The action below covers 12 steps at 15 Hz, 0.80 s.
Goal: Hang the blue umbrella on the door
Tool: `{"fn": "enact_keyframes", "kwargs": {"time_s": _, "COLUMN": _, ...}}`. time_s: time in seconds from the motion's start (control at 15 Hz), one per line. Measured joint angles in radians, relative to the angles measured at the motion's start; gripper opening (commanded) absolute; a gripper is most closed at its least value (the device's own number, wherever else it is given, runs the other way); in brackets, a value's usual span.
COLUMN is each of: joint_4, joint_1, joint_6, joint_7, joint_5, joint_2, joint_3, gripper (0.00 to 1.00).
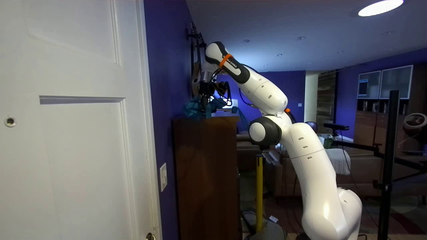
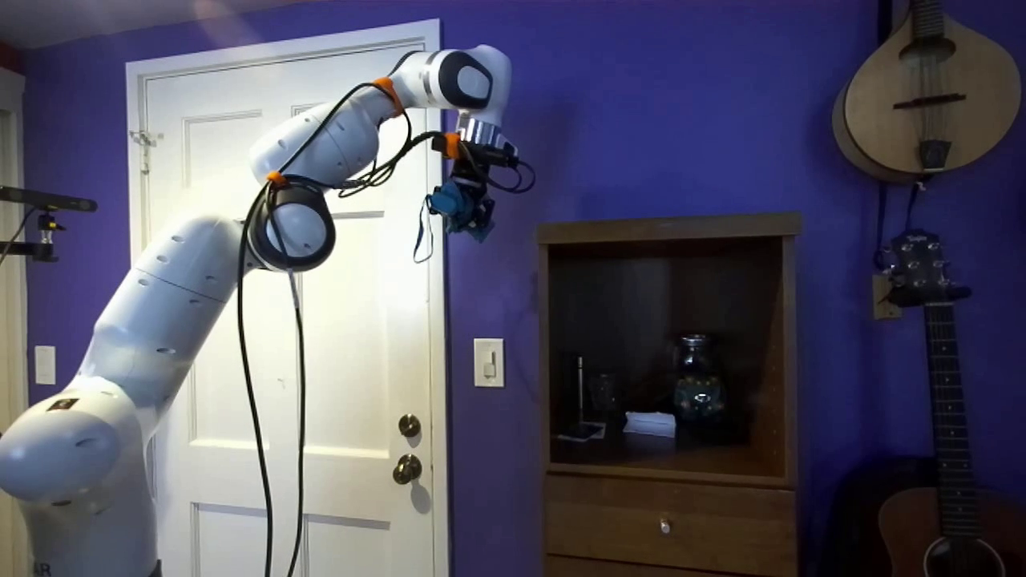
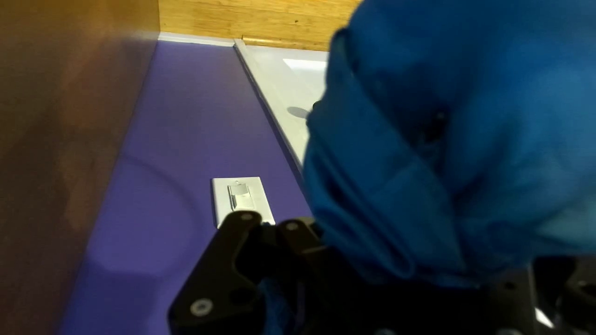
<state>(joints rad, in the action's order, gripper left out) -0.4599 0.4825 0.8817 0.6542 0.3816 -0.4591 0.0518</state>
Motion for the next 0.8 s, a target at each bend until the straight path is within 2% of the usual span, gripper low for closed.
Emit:
{"fn": "enact_keyframes", "kwargs": {"time_s": 0.2, "joint_4": 0.006, "joint_1": -0.002, "joint_6": -0.002, "joint_7": 0.006, "joint_5": 0.017, "joint_2": -0.014, "joint_3": 0.013, "gripper": 0.0}}
{"fn": "enact_keyframes", "kwargs": {"time_s": 0.6, "joint_4": 0.005, "joint_1": -0.004, "joint_6": -0.001, "joint_7": -0.028, "joint_5": 0.218, "joint_2": -0.057, "joint_3": 0.121, "gripper": 0.0}}
{"fn": "enact_keyframes", "kwargs": {"time_s": 0.8, "joint_4": 0.005, "joint_1": -0.016, "joint_6": -0.005, "joint_7": -0.079, "joint_5": 0.281, "joint_2": -0.065, "joint_3": 0.149, "gripper": 0.0}}
